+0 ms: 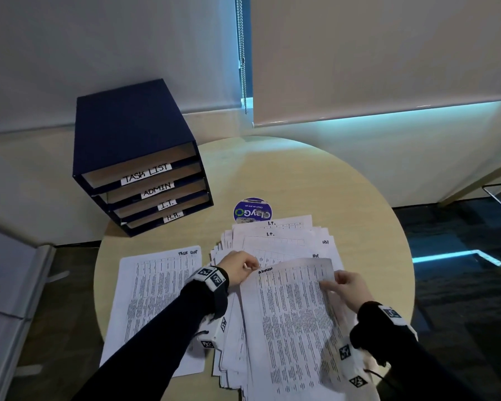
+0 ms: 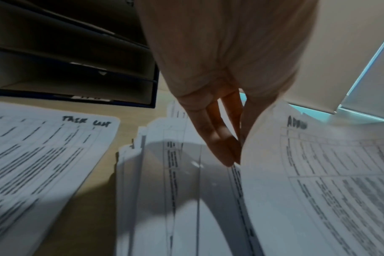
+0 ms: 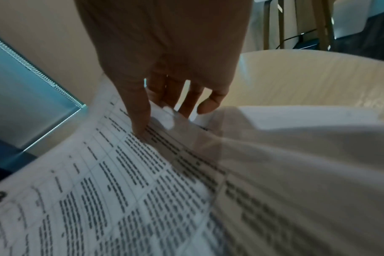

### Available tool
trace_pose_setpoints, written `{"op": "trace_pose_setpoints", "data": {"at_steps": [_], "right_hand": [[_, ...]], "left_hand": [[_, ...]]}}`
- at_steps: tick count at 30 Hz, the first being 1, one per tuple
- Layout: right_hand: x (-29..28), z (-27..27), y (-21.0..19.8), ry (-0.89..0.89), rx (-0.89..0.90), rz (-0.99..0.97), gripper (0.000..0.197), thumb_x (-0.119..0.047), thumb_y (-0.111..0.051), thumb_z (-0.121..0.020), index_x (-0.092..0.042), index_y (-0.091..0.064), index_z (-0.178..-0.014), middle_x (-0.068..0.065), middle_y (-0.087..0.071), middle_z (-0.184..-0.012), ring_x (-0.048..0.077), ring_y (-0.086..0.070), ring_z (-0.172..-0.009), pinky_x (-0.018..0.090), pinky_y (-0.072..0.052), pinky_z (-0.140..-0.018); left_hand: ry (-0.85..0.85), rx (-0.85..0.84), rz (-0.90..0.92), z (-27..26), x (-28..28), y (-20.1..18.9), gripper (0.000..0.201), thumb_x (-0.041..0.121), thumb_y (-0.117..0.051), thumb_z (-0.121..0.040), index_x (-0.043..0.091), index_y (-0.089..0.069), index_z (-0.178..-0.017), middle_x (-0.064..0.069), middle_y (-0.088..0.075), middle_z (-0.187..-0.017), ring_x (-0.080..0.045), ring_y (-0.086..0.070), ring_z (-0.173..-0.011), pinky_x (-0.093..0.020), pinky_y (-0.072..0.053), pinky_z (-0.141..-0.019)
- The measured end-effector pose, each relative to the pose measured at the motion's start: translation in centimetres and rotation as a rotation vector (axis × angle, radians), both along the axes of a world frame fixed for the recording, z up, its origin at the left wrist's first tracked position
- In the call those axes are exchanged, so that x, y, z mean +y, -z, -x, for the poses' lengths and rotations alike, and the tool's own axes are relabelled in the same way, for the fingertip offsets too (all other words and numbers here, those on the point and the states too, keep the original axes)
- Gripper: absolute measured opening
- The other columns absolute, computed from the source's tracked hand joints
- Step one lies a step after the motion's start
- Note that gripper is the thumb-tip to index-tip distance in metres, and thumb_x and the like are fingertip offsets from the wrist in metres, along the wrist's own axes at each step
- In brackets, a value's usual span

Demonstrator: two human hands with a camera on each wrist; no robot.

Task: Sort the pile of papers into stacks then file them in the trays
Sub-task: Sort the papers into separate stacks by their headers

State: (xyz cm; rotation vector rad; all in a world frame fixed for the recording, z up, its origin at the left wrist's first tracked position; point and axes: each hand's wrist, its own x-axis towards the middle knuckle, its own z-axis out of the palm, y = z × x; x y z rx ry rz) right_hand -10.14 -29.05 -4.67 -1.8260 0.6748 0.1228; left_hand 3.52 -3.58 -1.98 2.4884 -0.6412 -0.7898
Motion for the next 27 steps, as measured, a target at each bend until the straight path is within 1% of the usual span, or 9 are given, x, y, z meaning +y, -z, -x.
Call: {"op": "trace_pose_setpoints", "data": {"at_steps": [2,4,6,8,11,16,20,23,27], "right_hand": [[0.1,0.4,0.0,-0.030,0.013,0.025,0.032,-0.008,-0.078,-0.074,-0.009,-0.053,-0.054,-0.011,-0.048,-0.044,0.008,-0.043,-0.047,0.020,-0.031,-0.050],[0.0,0.8,0.2,-0.077,0.031,0.065,0.032,-0.013,-0.079,-0.074,-0.012,-0.054,-0.055,-0.012,-0.042,-0.040,0.009,-0.036,-0.047,0.022,-0.027,-0.050],[-0.1,1.2,0.6,-0.094,0.031,0.072,0.030,-0.015,-0.079,-0.075,-0.014,-0.056,-0.056,-0.013,-0.044,-0.039,0.009,-0.036,-0.049,0.023,-0.028,-0.052],[-0.1,1.4,0.6,-0.093,0.034,0.082,0.030,-0.015,-0.079,-0.076,-0.015,-0.056,-0.056,-0.014,-0.045,-0.038,0.008,-0.036,-0.048,0.021,-0.028,-0.051],[-0.2,1.4,0.5,-0.092,0.025,0.102,0.032,-0.015,-0.078,-0.077,-0.016,-0.053,-0.056,-0.014,-0.044,-0.039,0.006,-0.035,-0.047,0.020,-0.027,-0.050],[-0.4,1.0,0.9,-0.063,0.046,0.075,0.020,-0.005,-0.074,-0.077,-0.011,-0.055,-0.076,0.001,-0.069,-0.067,0.018,-0.062,-0.060,0.032,-0.050,-0.064],[0.0,0.6,0.7,-0.004,0.058,0.016,0.032,0.000,-0.068,-0.082,-0.016,-0.046,-0.098,0.011,-0.072,-0.084,0.021,-0.069,-0.070,0.027,-0.052,-0.060],[0.2,0.7,0.5,-0.035,0.054,0.037,0.049,0.000,-0.067,-0.082,-0.029,-0.041,-0.111,0.012,-0.071,-0.085,0.022,-0.068,-0.074,0.025,-0.051,-0.061],[0.1,1.1,0.8,-0.162,0.045,0.205,0.023,-0.002,-0.065,-0.083,-0.020,-0.052,-0.078,-0.002,-0.063,-0.071,0.020,-0.058,-0.069,0.027,-0.045,-0.063]], "left_hand": [[0.057,-0.087,-0.036,0.0,-0.6,-0.1,0.029,0.006,-0.051,-0.096,0.016,-0.063,-0.120,-0.002,-0.056,-0.126,-0.019,-0.052,-0.116,-0.023,-0.039,-0.095],[0.075,-0.224,-0.063,0.1,-1.1,0.2,0.057,-0.010,-0.045,-0.088,0.022,-0.047,-0.136,0.001,-0.038,-0.141,-0.018,-0.037,-0.127,-0.034,-0.034,-0.108],[0.122,-0.369,-0.161,-0.2,-1.7,0.3,0.078,-0.017,-0.043,-0.079,0.022,-0.030,-0.146,0.000,-0.026,-0.150,-0.022,-0.028,-0.133,-0.041,-0.029,-0.111],[0.169,-0.450,-0.222,-0.8,-1.9,0.5,0.067,-0.004,-0.050,-0.086,0.022,-0.029,-0.145,-0.003,-0.033,-0.144,-0.023,-0.031,-0.129,-0.041,-0.031,-0.107],[0.158,-0.495,-0.227,-1.7,-1.9,0.5,0.035,0.019,-0.049,-0.096,0.023,-0.047,-0.131,0.000,-0.050,-0.126,-0.020,-0.042,-0.116,-0.035,-0.034,-0.102],[0.055,-0.350,-0.154,-2.2,-0.9,0.4,0.020,0.014,-0.049,-0.095,0.013,-0.068,-0.099,-0.005,-0.068,-0.102,-0.024,-0.060,-0.100,-0.035,-0.047,-0.089],[0.117,-0.491,-0.157,-2.3,-0.5,1.5,0.038,0.018,-0.054,-0.091,0.027,-0.050,-0.127,0.004,-0.047,-0.126,-0.019,-0.040,-0.119,-0.037,-0.032,-0.103],[0.123,-0.554,-0.190,-2.6,-1.2,1.5,0.050,0.020,-0.051,-0.094,0.025,-0.033,-0.141,0.001,-0.035,-0.139,-0.023,-0.033,-0.128,-0.039,-0.031,-0.105],[0.108,-0.502,-0.190,-3.3,-1.8,1.3,0.039,0.021,-0.053,-0.092,0.030,-0.045,-0.129,0.002,-0.041,-0.124,-0.020,-0.040,-0.117,-0.036,-0.034,-0.101]]}}
